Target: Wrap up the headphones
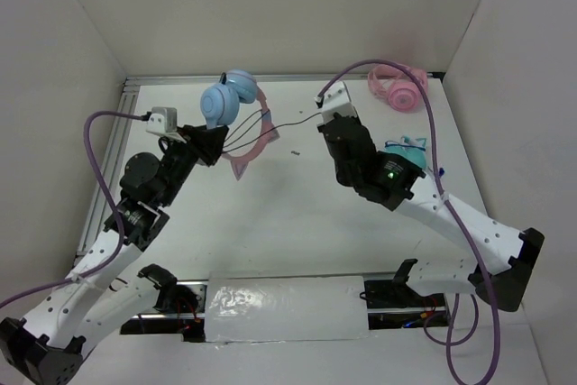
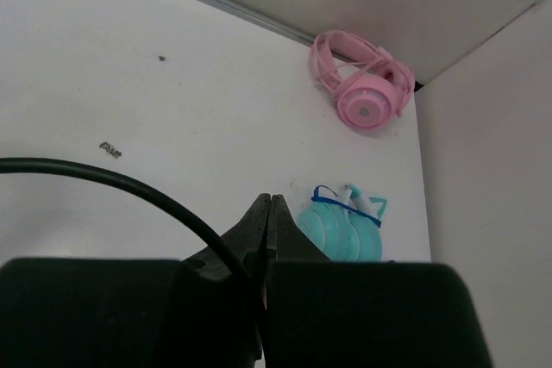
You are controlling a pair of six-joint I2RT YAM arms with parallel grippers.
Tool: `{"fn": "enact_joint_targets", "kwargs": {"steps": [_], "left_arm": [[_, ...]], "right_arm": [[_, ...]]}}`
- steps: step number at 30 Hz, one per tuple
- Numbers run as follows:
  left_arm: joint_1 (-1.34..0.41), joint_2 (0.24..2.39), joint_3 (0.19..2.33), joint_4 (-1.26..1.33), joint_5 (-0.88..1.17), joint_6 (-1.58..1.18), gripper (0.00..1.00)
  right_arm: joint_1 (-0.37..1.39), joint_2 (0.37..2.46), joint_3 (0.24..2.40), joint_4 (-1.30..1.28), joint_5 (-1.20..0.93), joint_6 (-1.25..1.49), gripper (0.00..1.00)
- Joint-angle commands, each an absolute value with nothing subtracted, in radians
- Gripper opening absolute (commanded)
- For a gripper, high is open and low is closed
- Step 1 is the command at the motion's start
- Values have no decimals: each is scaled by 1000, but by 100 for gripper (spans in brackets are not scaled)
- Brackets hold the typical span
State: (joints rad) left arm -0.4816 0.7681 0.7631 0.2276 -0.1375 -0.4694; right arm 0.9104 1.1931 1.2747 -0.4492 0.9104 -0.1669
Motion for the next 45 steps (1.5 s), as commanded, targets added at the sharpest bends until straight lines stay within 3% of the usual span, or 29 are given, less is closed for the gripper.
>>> {"fn": "enact_joint_targets", "kwargs": {"steps": [1, 7, 14, 22, 29, 39, 45], "left_arm": [[-477, 756, 827, 177, 11, -460, 0], [-466, 697, 764, 150, 103, -497, 0], [-431, 627, 742, 112, 179, -540, 0], [-359, 592, 756, 80, 216, -629, 0], [-293, 557, 781, 100, 437, -702, 0], [-241, 598, 828, 159, 682, -776, 0], [-221, 604, 836, 170, 655, -841, 0]], "right_arm": [[896, 1192, 1397, -344, 878, -241, 0], [818, 1203, 1522, -331, 758, -241, 0], [749, 1148, 1436, -267, 600, -204, 0], [597, 1016, 1135, -143, 459, -98, 0], [493, 982, 878, 133, 189, -110, 0], [440, 1038, 764, 310, -77, -112, 0], [425, 1042, 686, 391, -101, -52, 0]]}}
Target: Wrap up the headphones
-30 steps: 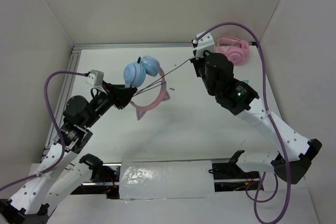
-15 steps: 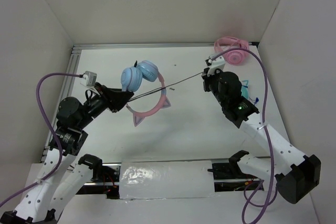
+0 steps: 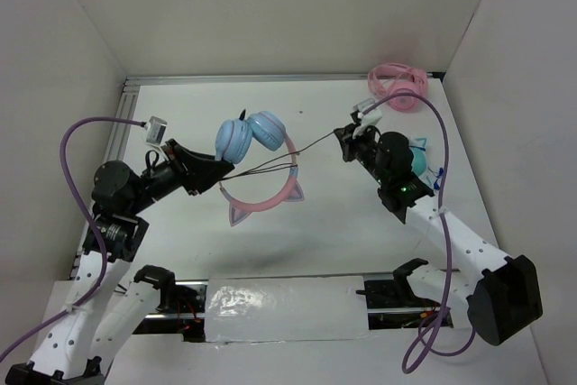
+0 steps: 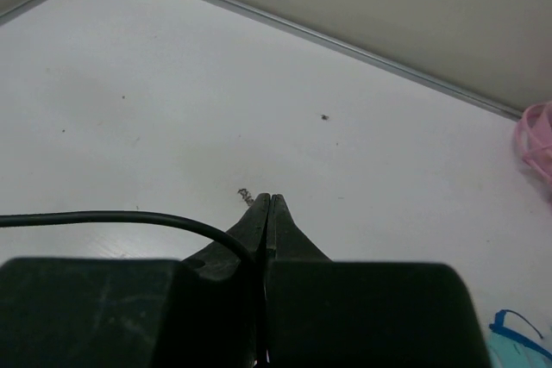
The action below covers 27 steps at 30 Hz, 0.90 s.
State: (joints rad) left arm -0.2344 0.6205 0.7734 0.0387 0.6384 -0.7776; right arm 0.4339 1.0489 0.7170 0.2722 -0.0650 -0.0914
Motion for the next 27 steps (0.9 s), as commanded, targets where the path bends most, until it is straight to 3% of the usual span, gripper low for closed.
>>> {"fn": "enact_joint_targets", "kwargs": {"steps": [1, 7, 14, 17, 22, 27], "left_arm": [[-218, 600, 835, 176, 634, -859, 0], [-207, 560, 761, 297, 673, -980, 0], [-203, 558, 689, 457, 764, -1196, 0], [-202, 581, 641, 584, 785, -1325, 0], [-231, 565, 587, 644, 612, -1408, 0], [-297, 557, 537, 685, 349, -1483, 0]], "right_arm": [[423, 1035, 652, 423, -112, -43, 0], [422, 1069, 614, 549, -265, 47, 0], [486, 1264, 664, 771, -394, 159, 0], [540, 1342, 689, 984, -423, 245, 0], [664, 1485, 761, 1107, -330, 392, 0], [753, 1673, 796, 1464, -222, 755, 0]]}}
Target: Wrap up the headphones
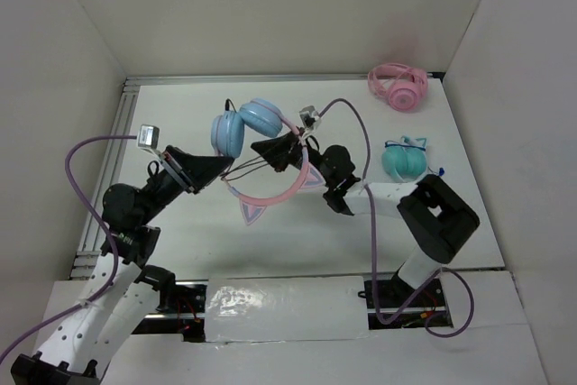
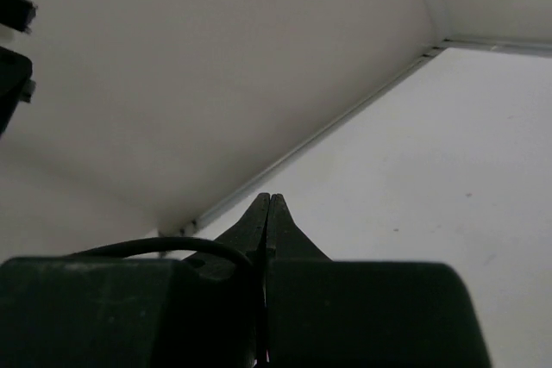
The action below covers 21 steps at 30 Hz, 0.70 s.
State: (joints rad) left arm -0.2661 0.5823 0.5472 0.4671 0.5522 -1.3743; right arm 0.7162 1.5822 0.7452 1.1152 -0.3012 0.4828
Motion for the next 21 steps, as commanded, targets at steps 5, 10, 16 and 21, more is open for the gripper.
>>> {"fn": "enact_joint_targets", "kwargs": {"steps": [5, 10, 16, 21], "left_arm": [[-324, 613, 573, 736, 267, -1493, 0], [-330, 656, 583, 765, 233, -1468, 0], [-382, 756, 597, 815, 77, -1385, 0], [-393, 891, 587, 936, 38, -1376, 0]], "right_arm": [[818, 1819, 868, 1520, -218, 879, 0], [845, 1833, 842, 1505, -150, 931, 0], [877, 1757, 762, 1479, -97, 957, 0], [931, 1666, 746, 1257, -28, 804, 0]]}}
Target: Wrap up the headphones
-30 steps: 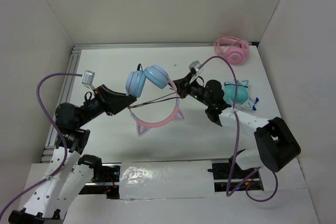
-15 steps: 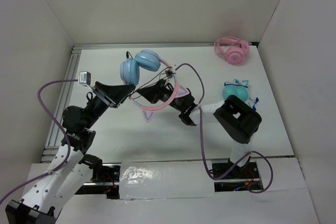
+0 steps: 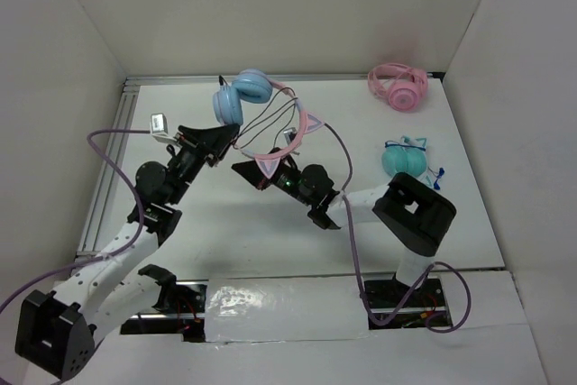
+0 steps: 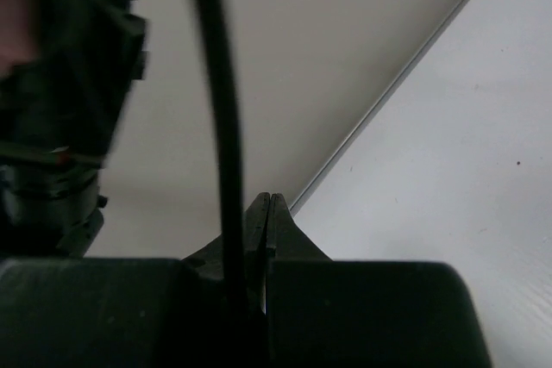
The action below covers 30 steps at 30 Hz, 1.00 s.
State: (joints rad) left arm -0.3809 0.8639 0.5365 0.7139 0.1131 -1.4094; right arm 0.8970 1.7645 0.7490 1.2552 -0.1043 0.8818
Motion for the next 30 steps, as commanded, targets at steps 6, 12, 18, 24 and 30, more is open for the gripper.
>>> {"fn": "enact_joint_targets", "kwargs": {"steps": [6, 12, 18, 24, 30], "left_arm": [[-480, 949, 676, 836, -109, -1304, 0], [-560, 988, 712, 778, -232, -1328, 0], [-590, 992, 715, 749, -307, -1391, 0], [-612, 1011, 736, 722, -347, -1436, 0], [-630, 1038, 669, 957, -253, -1352, 0]], "right_arm": [[988, 1575, 686, 1123, 138, 669, 0], [999, 1585, 669, 999, 244, 799, 0], [1006, 1520, 568, 1008, 297, 790, 0], [1058, 1464, 502, 1009, 405, 719, 0], [1065, 1428, 523, 911, 465, 695, 1]]}}
